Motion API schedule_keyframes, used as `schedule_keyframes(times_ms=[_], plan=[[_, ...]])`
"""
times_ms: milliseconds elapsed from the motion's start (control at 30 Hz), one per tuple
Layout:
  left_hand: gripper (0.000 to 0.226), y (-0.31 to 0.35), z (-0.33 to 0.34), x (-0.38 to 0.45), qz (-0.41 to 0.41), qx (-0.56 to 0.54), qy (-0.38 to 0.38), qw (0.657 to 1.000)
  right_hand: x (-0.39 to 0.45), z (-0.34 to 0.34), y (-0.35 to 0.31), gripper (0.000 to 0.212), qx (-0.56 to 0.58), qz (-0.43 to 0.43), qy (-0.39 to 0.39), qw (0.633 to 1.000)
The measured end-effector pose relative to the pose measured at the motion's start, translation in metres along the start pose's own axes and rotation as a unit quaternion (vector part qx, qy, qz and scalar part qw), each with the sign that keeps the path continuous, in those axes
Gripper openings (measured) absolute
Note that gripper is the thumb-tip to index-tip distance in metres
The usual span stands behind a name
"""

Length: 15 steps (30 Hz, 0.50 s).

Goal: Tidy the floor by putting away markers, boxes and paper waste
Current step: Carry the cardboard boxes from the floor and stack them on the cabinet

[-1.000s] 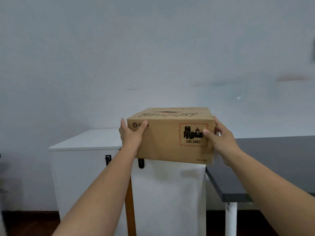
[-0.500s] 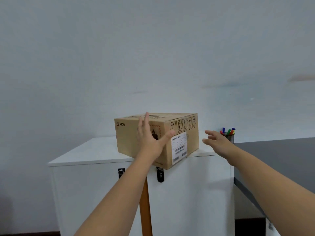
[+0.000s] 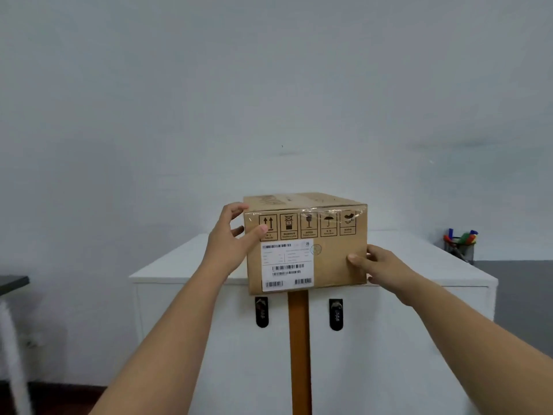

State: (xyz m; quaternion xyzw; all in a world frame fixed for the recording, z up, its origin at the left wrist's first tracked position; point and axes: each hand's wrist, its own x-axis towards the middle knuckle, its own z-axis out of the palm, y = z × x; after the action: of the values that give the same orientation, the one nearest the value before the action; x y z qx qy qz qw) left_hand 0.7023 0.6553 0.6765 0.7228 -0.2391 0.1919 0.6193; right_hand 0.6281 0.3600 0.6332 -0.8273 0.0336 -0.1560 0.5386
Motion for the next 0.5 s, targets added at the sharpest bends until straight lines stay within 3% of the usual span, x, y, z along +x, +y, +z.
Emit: schedule_keyframes(times_ms=[233,500], plan=[[0.058,-0.051,-0.075,0.002,-0.037,-0.012,0.137,0.99,0.036,0.106,-0.026,0.054,-0.124,-0.073,-0.026,0.989],[0.056,-0.112,-0.133,0.028,-0.08,0.126,0.139,0.979,0.088,0.196,-0.048,0.062,-0.18,-0.071,-0.025,0.981]])
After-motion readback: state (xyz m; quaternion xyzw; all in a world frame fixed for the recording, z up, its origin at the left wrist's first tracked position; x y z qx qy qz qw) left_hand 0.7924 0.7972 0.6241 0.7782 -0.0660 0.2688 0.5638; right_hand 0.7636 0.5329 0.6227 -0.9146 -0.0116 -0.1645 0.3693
